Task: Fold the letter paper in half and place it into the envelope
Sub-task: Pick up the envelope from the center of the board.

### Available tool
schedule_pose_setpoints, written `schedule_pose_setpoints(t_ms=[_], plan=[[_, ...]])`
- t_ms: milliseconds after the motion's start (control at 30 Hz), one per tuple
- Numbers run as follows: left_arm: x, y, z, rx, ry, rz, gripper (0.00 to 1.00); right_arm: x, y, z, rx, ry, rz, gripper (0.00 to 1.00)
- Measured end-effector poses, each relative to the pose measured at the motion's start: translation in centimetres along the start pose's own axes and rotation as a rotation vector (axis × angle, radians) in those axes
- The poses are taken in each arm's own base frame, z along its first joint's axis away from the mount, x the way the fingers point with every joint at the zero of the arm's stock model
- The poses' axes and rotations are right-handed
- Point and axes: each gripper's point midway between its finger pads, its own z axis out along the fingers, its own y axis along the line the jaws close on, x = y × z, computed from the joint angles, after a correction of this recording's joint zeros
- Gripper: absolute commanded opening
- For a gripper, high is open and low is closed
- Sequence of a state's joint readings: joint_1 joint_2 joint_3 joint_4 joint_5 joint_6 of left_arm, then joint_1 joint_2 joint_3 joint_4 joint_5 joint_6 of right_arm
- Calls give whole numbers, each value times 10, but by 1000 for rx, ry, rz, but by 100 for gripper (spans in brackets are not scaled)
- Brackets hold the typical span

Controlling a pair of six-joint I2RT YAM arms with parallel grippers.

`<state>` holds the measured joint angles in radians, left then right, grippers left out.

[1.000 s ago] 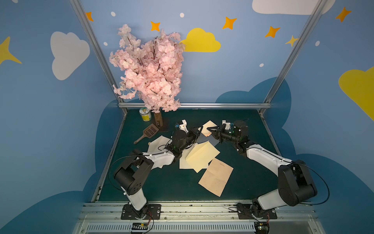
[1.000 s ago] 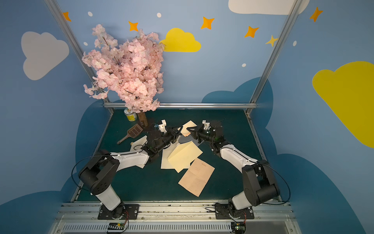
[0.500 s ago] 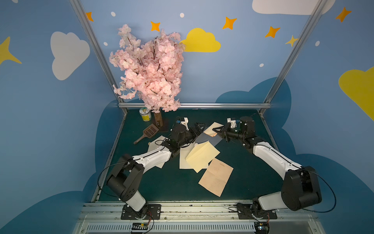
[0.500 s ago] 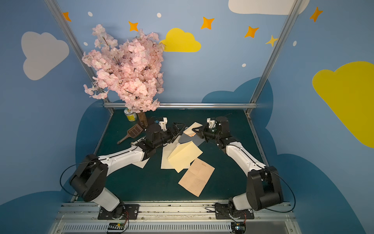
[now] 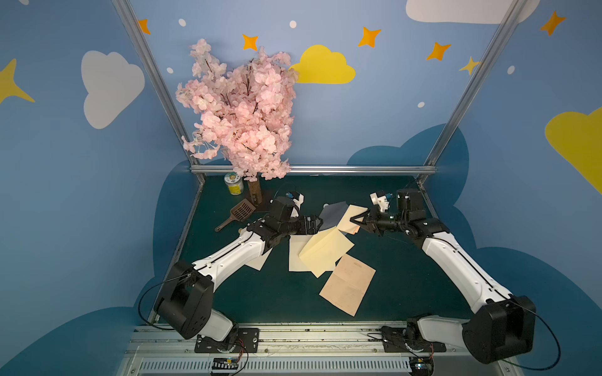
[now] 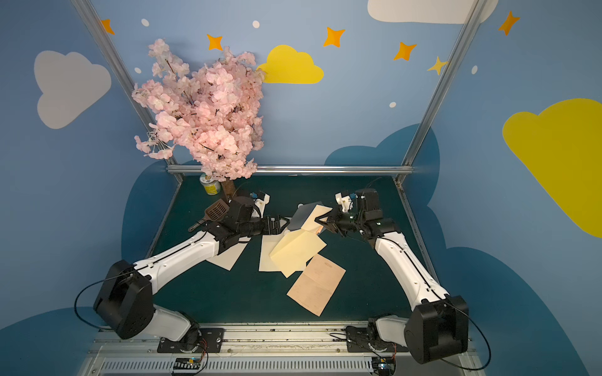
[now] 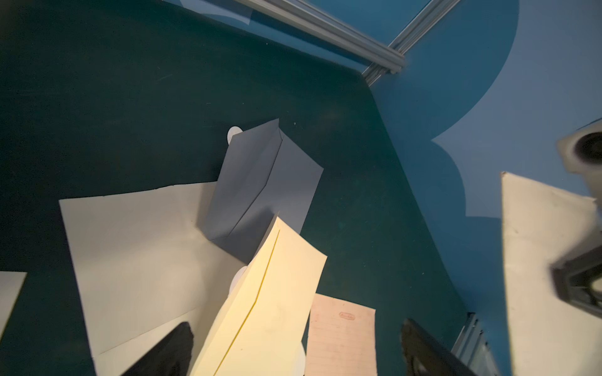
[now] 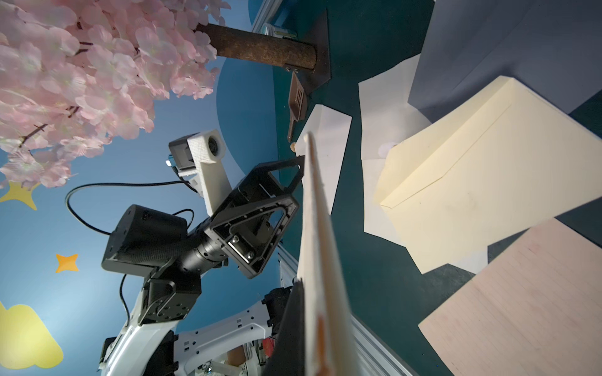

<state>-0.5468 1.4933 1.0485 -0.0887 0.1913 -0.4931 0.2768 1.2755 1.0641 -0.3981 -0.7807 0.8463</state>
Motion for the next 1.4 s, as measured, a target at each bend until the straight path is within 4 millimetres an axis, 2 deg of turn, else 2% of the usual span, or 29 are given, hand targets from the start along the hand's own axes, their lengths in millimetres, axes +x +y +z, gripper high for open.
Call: schedule_pose_setpoints(t_ms=[133,267,467,600,767,833,900,967,1033,1067,1267,1400], plan=[[9,10,8,-29,64,104,89,10,-6,-2,31,35,-2,0],[28,21,28,-41,169,163,82,17,-8,-6,52,59,-12,0],[58,36,54,-38,319,193,79,26,-9,-12,68,76,-21,0],[65,39,64,-26,366,199,73,27,-10,-14,70,76,-24,0],[70,40,74,-18,401,198,52,31,-10,-17,69,73,-26,0],[74,41,78,-13,421,194,50,32,-11,-17,68,72,-28,0],[77,43,82,-14,444,185,40,33,-11,-18,68,71,-28,0],[80,44,86,-11,462,180,26,34,-11,-18,68,71,-28,0],[84,46,89,-10,479,172,8,34,-12,-19,69,69,-28,0],[85,46,88,-11,485,170,6,34,-12,-19,69,68,-29,0],[82,43,84,-12,478,174,3,34,-14,-19,81,66,-29,0],[68,34,73,-5,441,182,3,34,-19,-18,97,69,-21,0]])
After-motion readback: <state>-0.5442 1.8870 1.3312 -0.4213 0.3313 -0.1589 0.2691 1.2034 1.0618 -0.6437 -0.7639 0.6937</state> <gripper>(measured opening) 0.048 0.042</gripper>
